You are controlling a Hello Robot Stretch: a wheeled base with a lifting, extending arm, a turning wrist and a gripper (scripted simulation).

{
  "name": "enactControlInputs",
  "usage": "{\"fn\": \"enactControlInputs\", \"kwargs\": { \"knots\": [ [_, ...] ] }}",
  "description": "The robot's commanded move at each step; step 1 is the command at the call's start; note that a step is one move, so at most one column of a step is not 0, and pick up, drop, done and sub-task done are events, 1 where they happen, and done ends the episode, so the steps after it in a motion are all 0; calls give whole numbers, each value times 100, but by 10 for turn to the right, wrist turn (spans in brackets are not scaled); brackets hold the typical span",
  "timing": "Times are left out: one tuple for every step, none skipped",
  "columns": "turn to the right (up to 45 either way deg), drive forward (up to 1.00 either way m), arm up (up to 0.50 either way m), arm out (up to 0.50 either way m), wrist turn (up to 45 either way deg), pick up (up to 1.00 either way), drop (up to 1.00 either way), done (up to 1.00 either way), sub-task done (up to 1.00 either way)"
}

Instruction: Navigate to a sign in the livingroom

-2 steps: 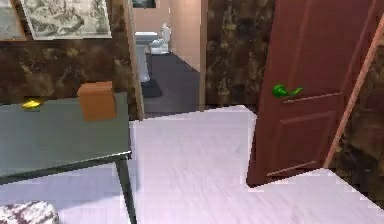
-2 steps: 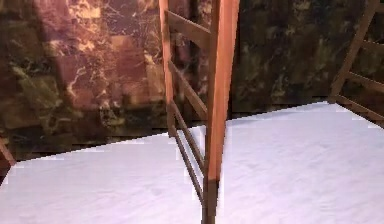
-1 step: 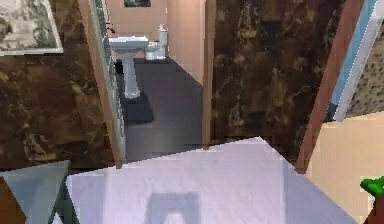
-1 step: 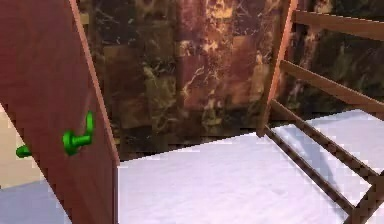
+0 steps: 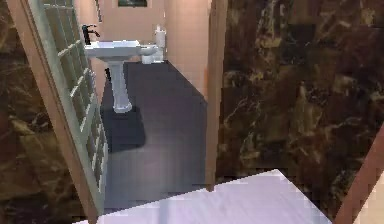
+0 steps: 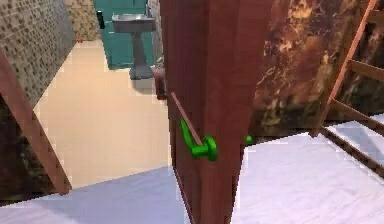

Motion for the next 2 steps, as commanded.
{"fn": "enactControlInputs", "kwargs": {
  "knots": [
    [450,0,0,0,0,0,0,0,0],
    [30,0,0,0,0,0,0,0,0]
  ]
}}
